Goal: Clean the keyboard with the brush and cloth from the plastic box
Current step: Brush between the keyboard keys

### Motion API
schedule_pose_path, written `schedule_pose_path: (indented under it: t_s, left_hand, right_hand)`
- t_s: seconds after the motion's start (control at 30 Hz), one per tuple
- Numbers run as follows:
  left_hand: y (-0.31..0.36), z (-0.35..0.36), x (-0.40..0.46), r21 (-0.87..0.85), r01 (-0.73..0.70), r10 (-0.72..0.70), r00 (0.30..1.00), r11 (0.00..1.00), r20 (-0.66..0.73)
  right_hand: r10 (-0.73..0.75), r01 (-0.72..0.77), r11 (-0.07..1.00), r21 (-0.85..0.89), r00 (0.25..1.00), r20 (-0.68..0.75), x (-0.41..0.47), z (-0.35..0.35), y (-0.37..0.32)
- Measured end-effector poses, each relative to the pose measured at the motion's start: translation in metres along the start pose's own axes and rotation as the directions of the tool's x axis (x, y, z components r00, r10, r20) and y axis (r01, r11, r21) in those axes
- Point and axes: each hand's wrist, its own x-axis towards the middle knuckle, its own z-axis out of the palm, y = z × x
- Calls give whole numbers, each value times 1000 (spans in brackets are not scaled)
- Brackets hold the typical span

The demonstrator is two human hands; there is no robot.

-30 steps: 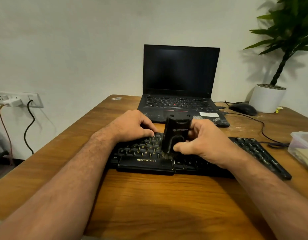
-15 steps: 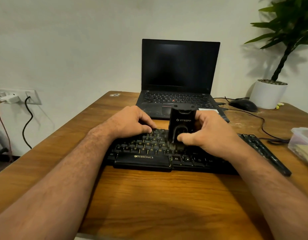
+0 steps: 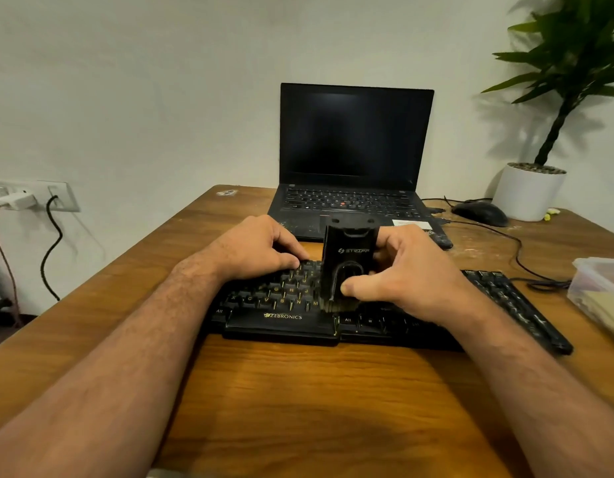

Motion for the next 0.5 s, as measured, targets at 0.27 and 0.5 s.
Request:
schedule_pose_path:
  t_s: [0.27,0.5]
  left_hand:
    - [-2,1,1,-14,17,-17,1000,1000,10]
    - [-2,1,2,-24,37,-37,999,999,9]
  right_hand:
    - [96,-98,995,-8,984,-149,9,-11,15]
    - [130,-159,980,-118,967,-221,14,-8,19]
